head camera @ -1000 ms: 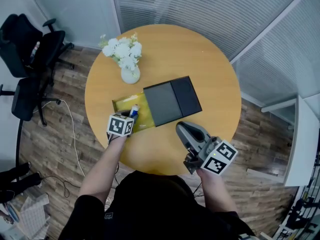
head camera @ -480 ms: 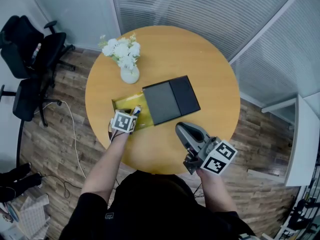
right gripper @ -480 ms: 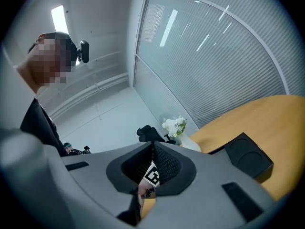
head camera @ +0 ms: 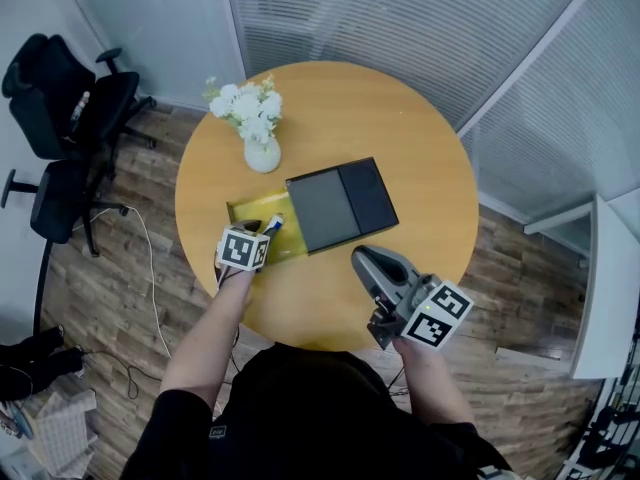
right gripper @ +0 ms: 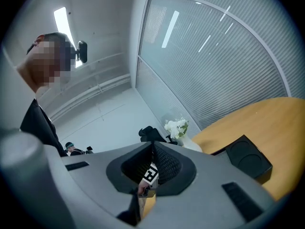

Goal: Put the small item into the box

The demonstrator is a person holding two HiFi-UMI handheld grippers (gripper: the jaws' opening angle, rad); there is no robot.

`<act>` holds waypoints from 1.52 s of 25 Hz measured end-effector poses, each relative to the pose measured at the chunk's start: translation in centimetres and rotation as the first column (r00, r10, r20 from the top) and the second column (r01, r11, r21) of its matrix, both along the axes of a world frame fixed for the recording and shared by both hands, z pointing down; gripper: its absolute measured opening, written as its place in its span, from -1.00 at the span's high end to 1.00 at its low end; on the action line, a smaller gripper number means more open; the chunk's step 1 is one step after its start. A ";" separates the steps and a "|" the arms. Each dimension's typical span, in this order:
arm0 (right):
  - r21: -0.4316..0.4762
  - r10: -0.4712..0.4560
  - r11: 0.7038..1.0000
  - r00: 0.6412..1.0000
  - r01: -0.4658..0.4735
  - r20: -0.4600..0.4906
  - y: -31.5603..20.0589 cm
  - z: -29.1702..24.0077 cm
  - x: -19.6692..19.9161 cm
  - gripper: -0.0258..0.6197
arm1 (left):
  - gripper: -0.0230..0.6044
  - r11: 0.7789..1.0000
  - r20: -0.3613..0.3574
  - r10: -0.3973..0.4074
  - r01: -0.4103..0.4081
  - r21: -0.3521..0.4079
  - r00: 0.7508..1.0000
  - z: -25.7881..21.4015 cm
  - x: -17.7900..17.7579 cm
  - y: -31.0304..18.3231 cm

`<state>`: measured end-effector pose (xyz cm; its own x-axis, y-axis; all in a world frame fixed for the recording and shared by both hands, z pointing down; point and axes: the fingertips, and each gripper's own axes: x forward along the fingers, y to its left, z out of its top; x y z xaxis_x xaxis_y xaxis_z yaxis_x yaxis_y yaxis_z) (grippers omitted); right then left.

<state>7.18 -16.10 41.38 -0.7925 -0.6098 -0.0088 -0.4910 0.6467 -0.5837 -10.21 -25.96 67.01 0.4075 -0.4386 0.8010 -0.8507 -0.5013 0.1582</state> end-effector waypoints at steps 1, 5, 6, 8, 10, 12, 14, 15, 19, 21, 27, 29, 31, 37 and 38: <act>0.004 -0.002 1.000 1.000 0.002 0.000 0.0 -0.1 0.0 0.80 | 0.43 1.000 -0.009 -0.007 0.008 0.011 1.000 -0.5 -0.1 0.0; 0.021 -0.018 1.000 1.000 0.019 -0.004 0.0 -0.5 -0.2 0.80 | 0.47 0.997 -0.040 -0.028 0.030 0.070 0.999 -3.2 -0.5 -0.1; 0.025 -0.025 0.999 1.000 0.025 -0.005 0.0 -0.7 -0.3 0.80 | 0.48 0.995 -0.046 -0.029 0.033 0.089 0.998 -4.2 -0.6 -0.1; 0.033 -0.037 0.999 0.999 0.037 -0.008 0.1 -1.0 -0.5 0.80 | 0.50 0.991 -0.060 -0.031 0.038 0.125 0.998 -6.1 -0.6 0.1; 0.039 -0.049 0.998 0.999 0.050 -0.016 0.0 -1.2 -0.7 0.80 | 0.51 0.986 -0.076 -0.029 0.041 0.159 0.997 -7.9 -0.6 0.4; 0.046 -0.063 0.997 0.998 0.064 -0.028 -0.3 -1.4 -1.0 0.80 | 0.52 0.979 -0.093 -0.028 0.046 0.197 0.995 -9.8 -0.6 0.6; 0.053 -0.076 0.996 0.997 0.078 -0.033 -0.4 -1.6 -1.3 0.80 | 0.54 0.971 -0.112 -0.027 0.053 0.234 0.993 -11.7 -0.7 1.0; 0.056 -0.083 0.995 0.996 0.085 -0.035 -0.4 -1.7 -1.4 0.80 | 0.54 0.966 -0.121 -0.024 0.054 0.251 0.992 -12.6 -0.6 1.3; 0.084 -0.110 0.990 0.993 0.113 -0.039 -0.8 -2.3 -2.1 0.80 | 0.57 0.947 -0.152 0.000 0.049 0.319 0.988 -15.9 -0.3 2.6; 0.105 -0.114 0.987 0.993 0.118 -0.038 -1.0 -3.0 -2.6 0.80 | 0.59 0.934 -0.164 0.008 0.051 0.354 0.986 -17.6 -0.6 3.2; 0.157 -0.122 0.979 0.989 0.134 -0.085 -1.4 -4.5 -4.0 0.80 | 0.65 0.883 -0.194 0.047 0.050 0.466 0.980 -23.0 -1.2 4.8; 0.172 -0.121 0.975 0.987 0.138 -0.102 -1.4 -4.9 -4.2 0.80 | 0.69 0.863 -0.207 0.069 0.045 0.504 0.976 -24.5 -0.9 5.3; 0.193 -0.111 0.972 0.987 0.132 -0.115 -1.3 -5.4 -4.4 0.80 | 0.72 0.841 -0.224 0.089 0.048 0.539 0.971 -25.8 -0.6 5.7; 0.314 -0.065 0.941 0.977 0.127 -0.202 0.0 -7.8 -4.9 0.80 | 0.76 0.780 -0.250 0.132 0.054 0.623 0.959 -29.2 0.1 7.2; 0.329 -0.061 0.936 0.977 0.127 -0.204 0.1 -8.2 -4.9 0.80 | 0.77 0.772 -0.250 0.138 0.055 0.633 0.958 -29.6 0.1 7.4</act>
<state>2.33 -15.95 33.19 -0.8534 -0.5191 -0.0468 -0.4973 0.8378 -0.2254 -10.10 -18.61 37.42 0.5910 -0.7797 0.2068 -0.7983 -0.6022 0.0111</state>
